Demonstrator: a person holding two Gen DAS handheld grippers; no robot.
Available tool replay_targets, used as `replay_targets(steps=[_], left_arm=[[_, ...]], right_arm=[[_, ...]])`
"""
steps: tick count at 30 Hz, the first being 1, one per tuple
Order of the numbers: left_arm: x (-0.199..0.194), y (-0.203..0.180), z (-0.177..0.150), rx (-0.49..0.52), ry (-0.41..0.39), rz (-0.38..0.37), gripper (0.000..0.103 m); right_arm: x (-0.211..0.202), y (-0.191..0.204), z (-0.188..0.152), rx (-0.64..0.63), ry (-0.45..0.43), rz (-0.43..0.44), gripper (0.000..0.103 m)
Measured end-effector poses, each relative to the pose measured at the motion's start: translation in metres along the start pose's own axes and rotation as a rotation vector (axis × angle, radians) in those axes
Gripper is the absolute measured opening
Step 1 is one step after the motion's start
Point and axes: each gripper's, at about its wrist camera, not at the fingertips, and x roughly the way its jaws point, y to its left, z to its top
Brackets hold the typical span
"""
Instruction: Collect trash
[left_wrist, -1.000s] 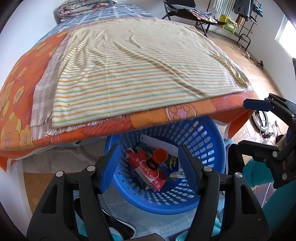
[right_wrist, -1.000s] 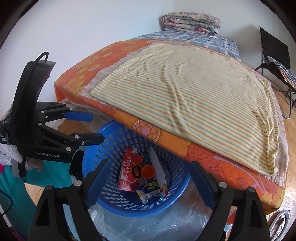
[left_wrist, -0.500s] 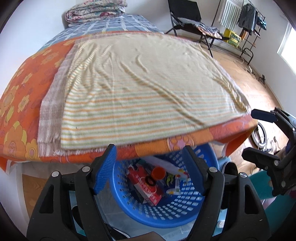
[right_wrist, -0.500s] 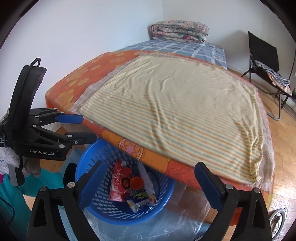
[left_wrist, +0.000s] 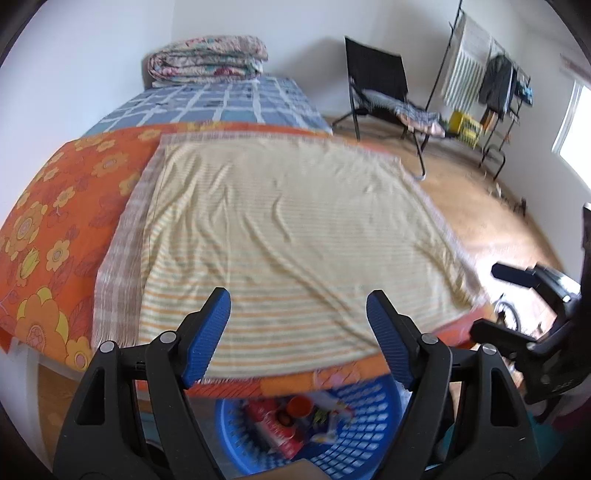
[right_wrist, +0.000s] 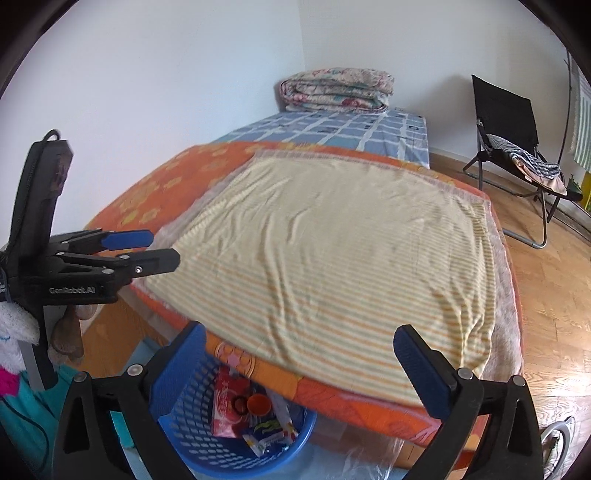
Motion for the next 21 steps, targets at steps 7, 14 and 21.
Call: replay_targets(steps=[7,14,21], left_arm=[[-0.026,-0.007,0.028,-0.027,-0.117,-0.006,0.089],[-0.044,-0.012,0.045,-0.04,-0.209,-0.02,0.099],[-0.041,-0.016,0.053,-0.049,-0.209,-0.029,0.099]], right_arm=[[-0.014,-0.02,0.028,0.019,-0.057,-0.002,0.103],[-0.026,-0.038,0.053,0.061,-0.126,0.016,0.103],[-0.023,-0.048,0.064,0.123,-0.155,0.014,0.103]])
